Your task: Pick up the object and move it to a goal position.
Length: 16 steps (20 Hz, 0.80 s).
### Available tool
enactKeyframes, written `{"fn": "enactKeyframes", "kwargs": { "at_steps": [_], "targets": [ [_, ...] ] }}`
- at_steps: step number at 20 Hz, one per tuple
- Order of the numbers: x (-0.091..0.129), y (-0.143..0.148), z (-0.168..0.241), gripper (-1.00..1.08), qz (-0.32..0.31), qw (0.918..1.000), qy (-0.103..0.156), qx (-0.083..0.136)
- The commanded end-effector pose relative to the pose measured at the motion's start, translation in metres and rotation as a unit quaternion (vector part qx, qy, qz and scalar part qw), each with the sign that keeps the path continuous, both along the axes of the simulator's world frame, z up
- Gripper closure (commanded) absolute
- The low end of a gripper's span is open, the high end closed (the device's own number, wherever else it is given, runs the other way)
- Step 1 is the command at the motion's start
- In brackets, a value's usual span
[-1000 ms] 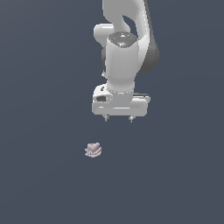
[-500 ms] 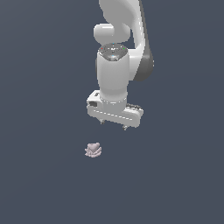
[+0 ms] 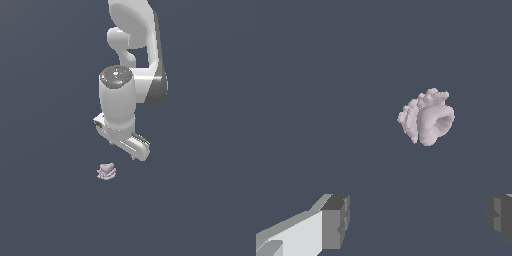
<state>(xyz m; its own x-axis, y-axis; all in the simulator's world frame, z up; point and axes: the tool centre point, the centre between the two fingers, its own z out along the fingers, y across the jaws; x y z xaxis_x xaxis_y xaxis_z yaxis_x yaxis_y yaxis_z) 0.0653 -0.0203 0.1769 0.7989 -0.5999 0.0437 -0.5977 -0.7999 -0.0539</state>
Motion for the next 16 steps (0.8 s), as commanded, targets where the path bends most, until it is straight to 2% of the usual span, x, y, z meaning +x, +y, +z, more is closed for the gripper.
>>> {"fn": "enactKeyframes", "kwargs": {
  "at_steps": [1,8,12,16],
  "targets": [
    [0.004,-0.007,-0.007,-0.92,-0.041,0.9992,0.004,0.003],
    [0.013,-0.025,-0.025,-0.92,-0.151,0.9883,0.015,0.008],
    [0.017,-0.035,-0.035,-0.92,-0.213,0.9768,0.02,0.009],
    [0.022,-0.045,-0.046,-0.92,-0.273,0.9616,0.025,0.01]
  ]
}}
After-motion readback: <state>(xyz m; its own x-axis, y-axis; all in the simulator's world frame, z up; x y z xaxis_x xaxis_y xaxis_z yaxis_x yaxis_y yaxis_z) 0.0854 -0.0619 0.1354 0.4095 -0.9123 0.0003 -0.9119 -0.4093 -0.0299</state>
